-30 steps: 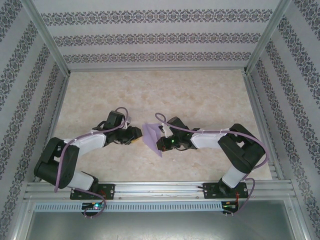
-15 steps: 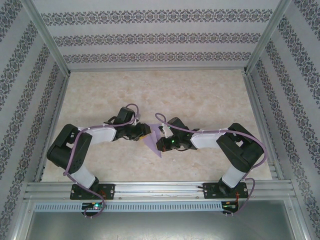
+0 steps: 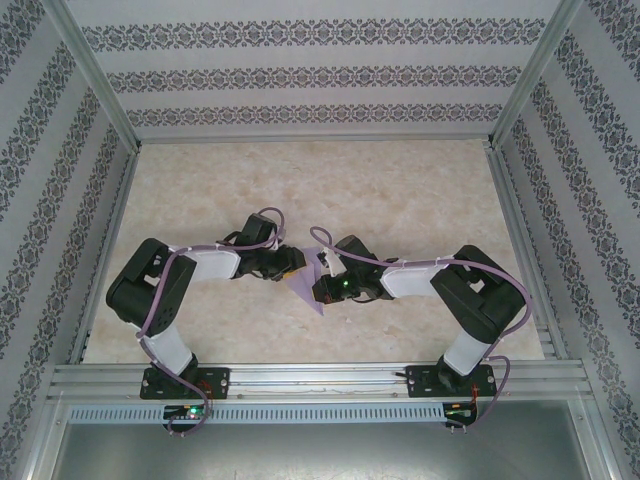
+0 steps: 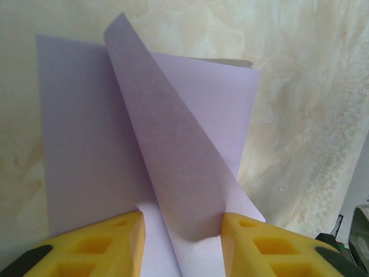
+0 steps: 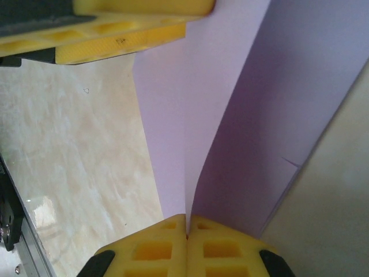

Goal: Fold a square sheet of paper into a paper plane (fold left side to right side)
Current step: Fourth fold the wing at the center of the table.

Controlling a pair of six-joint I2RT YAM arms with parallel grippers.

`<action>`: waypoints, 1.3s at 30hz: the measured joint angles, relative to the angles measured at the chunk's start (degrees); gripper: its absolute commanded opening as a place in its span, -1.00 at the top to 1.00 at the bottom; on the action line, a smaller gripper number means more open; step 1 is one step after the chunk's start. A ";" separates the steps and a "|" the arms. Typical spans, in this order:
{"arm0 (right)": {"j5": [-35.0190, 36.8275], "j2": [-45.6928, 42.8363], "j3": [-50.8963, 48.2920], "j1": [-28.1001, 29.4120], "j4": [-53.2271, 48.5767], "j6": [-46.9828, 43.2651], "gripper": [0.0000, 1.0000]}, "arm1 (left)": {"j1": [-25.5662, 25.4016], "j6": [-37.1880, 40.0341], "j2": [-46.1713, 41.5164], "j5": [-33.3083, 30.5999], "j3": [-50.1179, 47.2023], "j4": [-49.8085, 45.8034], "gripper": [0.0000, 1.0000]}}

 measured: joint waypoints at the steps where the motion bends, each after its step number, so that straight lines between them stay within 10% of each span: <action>1: 0.00 0.00 0.00 0.00 0.09 0.09 0.95 | -0.02 0.00 0.09 -0.02 0.15 0.00 0.21; 22: -5.16 -5.01 -0.76 -5.11 0.61 1.86 0.30 | -0.07 0.04 0.94 -0.46 1.18 -0.52 0.22; 39: -10.73 2.36 1.03 -7.80 5.46 5.97 0.31 | -0.07 0.02 0.94 -0.48 1.18 -0.55 0.22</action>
